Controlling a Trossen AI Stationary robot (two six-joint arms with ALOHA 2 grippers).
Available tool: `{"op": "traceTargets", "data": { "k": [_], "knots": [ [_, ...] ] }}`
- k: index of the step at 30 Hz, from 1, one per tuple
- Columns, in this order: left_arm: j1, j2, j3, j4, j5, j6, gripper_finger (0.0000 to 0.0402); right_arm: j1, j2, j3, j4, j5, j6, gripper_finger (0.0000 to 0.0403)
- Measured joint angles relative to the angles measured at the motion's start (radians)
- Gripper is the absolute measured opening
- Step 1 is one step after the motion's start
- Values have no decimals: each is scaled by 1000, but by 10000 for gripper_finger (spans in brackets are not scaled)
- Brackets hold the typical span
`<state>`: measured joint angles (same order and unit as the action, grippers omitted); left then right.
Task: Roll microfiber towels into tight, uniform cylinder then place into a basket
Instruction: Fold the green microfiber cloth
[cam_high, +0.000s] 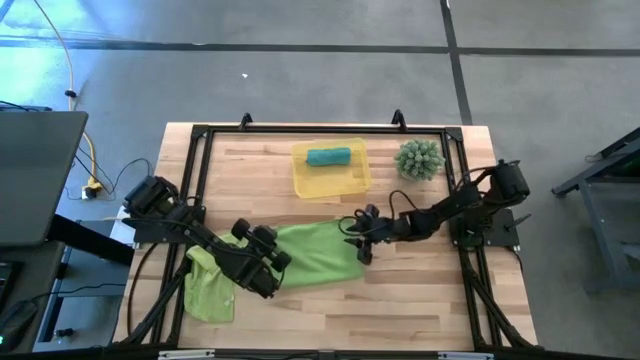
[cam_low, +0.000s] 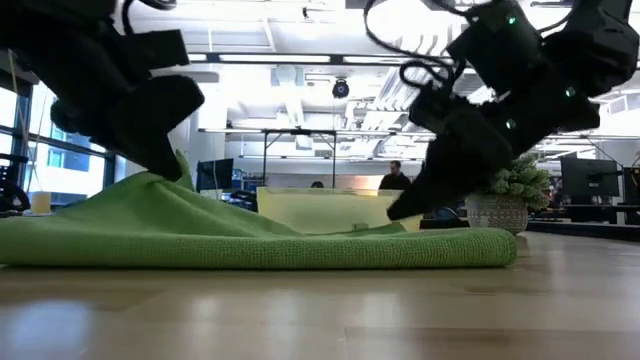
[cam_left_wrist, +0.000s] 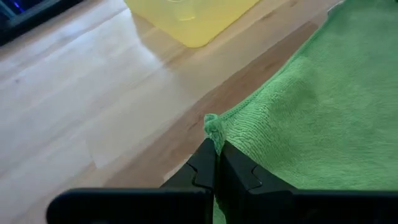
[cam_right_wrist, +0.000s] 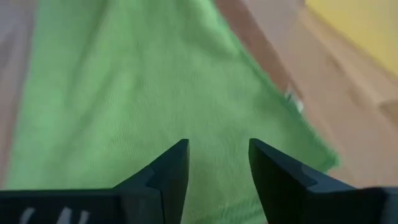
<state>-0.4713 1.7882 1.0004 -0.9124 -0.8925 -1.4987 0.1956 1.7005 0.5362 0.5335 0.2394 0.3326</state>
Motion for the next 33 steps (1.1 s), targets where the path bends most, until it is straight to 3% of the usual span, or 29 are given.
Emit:
{"op": "traceTargets", "data": {
  "k": [9, 19, 22, 28, 33],
  "knots": [
    [41, 0, 0, 4, 123, 36, 14, -3, 75, 2, 1, 29, 27, 145],
    [41, 0, 0, -32, 166, 37, 135, -5, 76, 3, -33, 65, 1, 144],
    [37, 0, 9, -32, 177, 49, 154, -5, 76, 3, -44, 67, -2, 144],
    [11, -1, 41, 126, 291, 271, 151, -5, 76, 3, -60, 105, -97, 144],
    [-18, -1, 41, 286, 365, 453, 142, -6, 77, 1, -63, 199, -222, 144]
  ]
}}
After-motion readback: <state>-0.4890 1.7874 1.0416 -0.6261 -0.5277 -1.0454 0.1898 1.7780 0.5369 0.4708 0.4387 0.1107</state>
